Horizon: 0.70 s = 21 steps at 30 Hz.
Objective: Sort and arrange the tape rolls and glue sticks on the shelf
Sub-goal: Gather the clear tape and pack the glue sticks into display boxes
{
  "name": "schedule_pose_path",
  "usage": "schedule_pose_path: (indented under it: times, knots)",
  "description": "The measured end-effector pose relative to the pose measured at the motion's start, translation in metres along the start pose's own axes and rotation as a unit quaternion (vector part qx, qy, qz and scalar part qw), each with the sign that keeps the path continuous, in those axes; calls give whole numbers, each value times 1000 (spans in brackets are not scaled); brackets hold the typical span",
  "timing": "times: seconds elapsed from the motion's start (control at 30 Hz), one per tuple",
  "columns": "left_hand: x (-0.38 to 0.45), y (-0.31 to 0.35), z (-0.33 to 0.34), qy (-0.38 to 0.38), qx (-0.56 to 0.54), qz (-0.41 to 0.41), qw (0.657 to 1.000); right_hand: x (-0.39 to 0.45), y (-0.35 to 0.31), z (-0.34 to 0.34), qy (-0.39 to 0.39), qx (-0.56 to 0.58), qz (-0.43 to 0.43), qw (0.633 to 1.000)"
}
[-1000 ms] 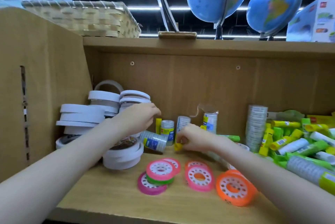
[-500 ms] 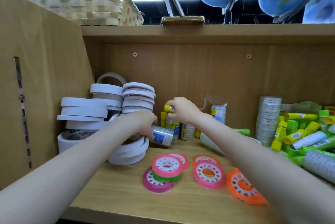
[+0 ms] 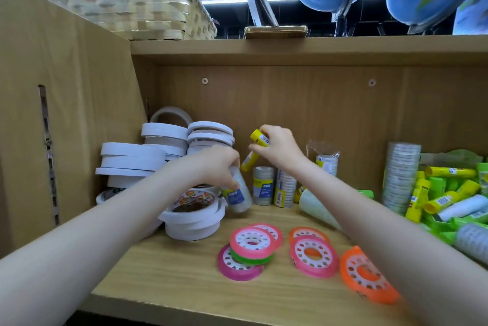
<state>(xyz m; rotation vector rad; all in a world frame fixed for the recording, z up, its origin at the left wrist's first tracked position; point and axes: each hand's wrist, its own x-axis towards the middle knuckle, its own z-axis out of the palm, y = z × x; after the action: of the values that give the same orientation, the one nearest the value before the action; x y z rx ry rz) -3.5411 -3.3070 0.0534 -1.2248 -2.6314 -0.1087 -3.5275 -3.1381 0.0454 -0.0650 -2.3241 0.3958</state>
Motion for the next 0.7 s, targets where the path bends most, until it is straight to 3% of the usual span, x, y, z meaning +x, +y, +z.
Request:
schedule_pose_path:
  times: [0.13,0.27,0.4,0.47,0.57,0.7]
  knots:
    - [4,-3,-9,60,-95,0,994,-13,0,-41,57,-19,3,998]
    - [13,7,-4,84,-103,17,991,-31,10,-79,21,4,45,999]
    - [22,18,17,58,-85,40,994,-42,29,-104,-44,-62,49,996]
    - [26,22,27,44,-85,44,994,-48,40,-102,-130,-196,3,972]
    - [32,25,33,41,-58,54,996,-55,55,-88,-226,-376,-65,896]
    - [30,23,28,82,-60,74,992,-54,64,-77,-223,-384,-75,893]
